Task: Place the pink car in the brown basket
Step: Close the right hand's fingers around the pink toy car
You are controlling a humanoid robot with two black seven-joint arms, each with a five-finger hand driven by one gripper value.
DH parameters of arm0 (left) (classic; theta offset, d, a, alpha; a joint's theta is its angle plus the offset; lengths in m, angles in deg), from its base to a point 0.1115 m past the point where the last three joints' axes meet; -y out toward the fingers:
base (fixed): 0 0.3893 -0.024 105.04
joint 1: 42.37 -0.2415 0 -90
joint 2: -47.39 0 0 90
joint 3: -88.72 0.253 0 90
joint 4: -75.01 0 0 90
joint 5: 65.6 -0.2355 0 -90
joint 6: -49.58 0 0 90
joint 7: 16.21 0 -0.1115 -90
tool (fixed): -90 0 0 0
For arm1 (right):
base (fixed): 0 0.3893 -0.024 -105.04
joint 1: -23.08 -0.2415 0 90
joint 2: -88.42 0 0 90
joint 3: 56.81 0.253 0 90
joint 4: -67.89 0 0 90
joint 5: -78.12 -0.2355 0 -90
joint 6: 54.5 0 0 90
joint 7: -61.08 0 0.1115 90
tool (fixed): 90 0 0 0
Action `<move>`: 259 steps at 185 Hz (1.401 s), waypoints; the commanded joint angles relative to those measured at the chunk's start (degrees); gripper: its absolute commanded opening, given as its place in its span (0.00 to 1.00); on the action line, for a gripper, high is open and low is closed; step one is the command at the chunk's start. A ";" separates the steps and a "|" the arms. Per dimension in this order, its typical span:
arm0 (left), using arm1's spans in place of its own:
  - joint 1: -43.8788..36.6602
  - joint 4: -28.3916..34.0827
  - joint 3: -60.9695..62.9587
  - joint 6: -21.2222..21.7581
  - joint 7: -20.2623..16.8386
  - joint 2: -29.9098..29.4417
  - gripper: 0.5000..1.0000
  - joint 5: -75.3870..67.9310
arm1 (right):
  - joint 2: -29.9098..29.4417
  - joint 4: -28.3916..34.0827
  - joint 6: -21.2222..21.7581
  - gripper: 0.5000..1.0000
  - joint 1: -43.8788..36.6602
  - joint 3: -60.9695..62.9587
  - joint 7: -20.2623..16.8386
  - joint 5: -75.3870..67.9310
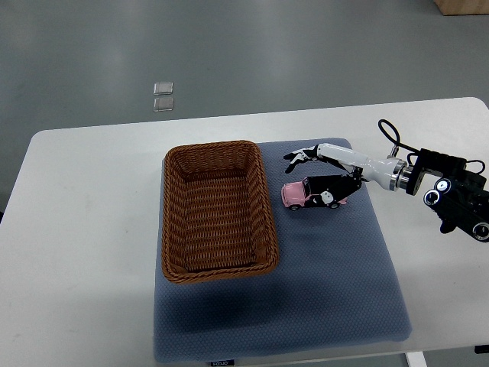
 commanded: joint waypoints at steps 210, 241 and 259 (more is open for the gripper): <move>-0.09 0.00 -0.18 0.00 -0.09 0.00 1.00 0.01 | 3.69 -2.46 -14.93 0.00 -1.08 -13.65 1.43 0.94; -0.09 0.00 -0.18 0.00 -0.09 0.00 1.00 0.01 | 3.78 -1.85 -14.93 0.00 -1.43 -13.03 1.52 0.68; -0.09 0.00 -0.18 -0.09 -0.09 0.00 1.00 0.01 | 5.09 -0.80 -15.46 0.00 -2.39 -12.24 1.79 -0.11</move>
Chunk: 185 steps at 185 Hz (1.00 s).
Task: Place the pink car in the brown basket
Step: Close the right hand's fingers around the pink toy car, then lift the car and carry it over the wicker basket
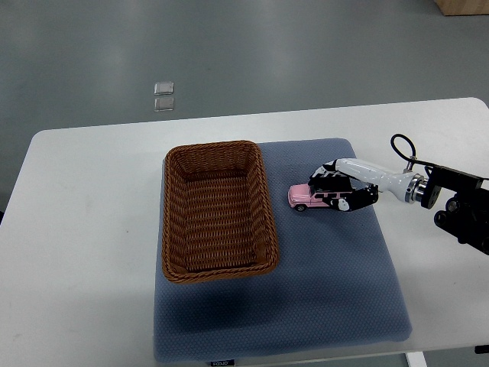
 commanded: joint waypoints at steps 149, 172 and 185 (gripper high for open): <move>0.09 -0.62 0.00 0.01 0.05 0.00 1.00 -0.01 | -12.28 1.83 1.34 0.00 -15.22 -4.66 -0.42 -1.61; 0.09 -0.62 0.00 -0.08 0.05 0.00 1.00 -0.01 | -15.00 1.22 0.73 0.00 -15.13 -5.19 -0.95 -1.61; 0.09 -0.71 0.00 -0.08 0.05 0.00 1.00 -0.01 | -15.97 1.13 0.55 0.00 -15.13 -6.15 -0.95 -1.61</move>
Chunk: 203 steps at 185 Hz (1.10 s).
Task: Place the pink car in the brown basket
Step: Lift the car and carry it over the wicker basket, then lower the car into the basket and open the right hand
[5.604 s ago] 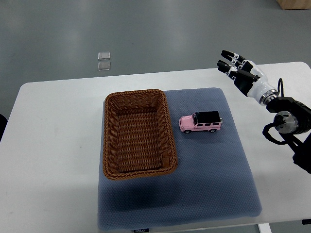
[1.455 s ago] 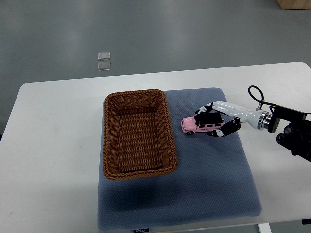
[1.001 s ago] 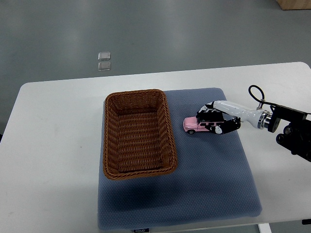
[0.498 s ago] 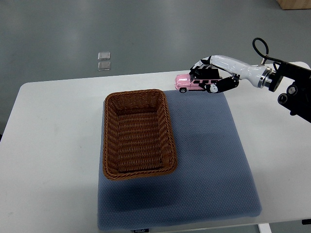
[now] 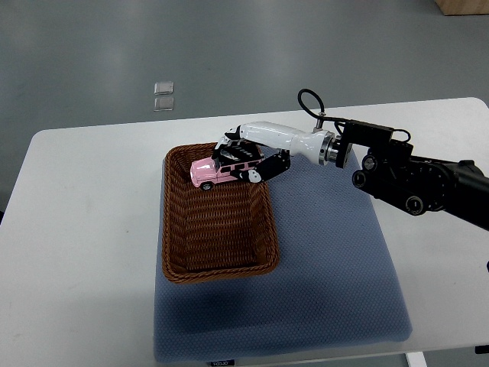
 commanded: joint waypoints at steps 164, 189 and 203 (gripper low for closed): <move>0.36 -0.08 0.00 -0.07 0.00 0.00 1.00 0.00 | -3.52 -1.80 -4.56 0.82 1.20 -2.57 -0.09 -0.79; 0.36 -0.08 0.09 -0.07 -0.09 0.00 1.00 0.00 | -1.67 -1.80 -8.34 0.82 1.38 -0.81 -0.09 -1.31; 0.36 -0.08 0.09 -0.07 -0.09 0.00 1.00 0.00 | -0.88 -1.80 -10.01 0.82 2.61 1.56 -0.17 -2.72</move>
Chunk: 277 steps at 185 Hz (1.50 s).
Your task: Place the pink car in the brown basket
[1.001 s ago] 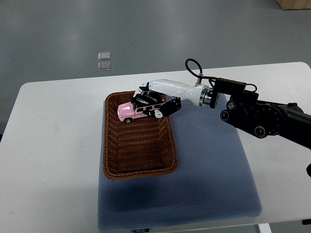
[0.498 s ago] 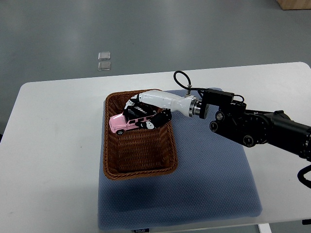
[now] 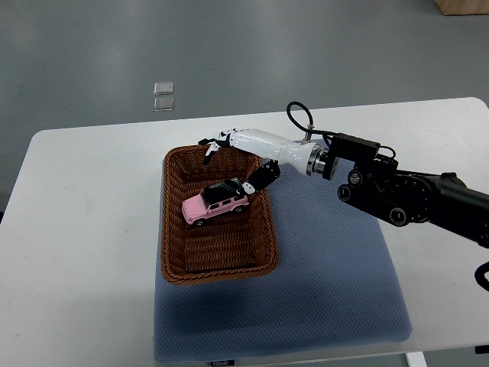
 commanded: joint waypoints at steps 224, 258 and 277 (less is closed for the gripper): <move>0.00 0.35 0.19 -0.02 -0.03 0.00 1.00 0.00 | 4.23 0.53 -0.42 0.83 17.72 29.51 -17.40 -61.01; 0.00 0.44 0.19 -0.02 -0.03 0.00 1.00 0.00 | 4.49 0.44 -0.68 0.85 17.64 29.51 -16.96 -60.74; 0.00 0.44 0.19 -0.02 -0.03 0.00 1.00 0.00 | 4.76 0.44 -0.68 0.85 17.37 29.51 -16.96 -60.74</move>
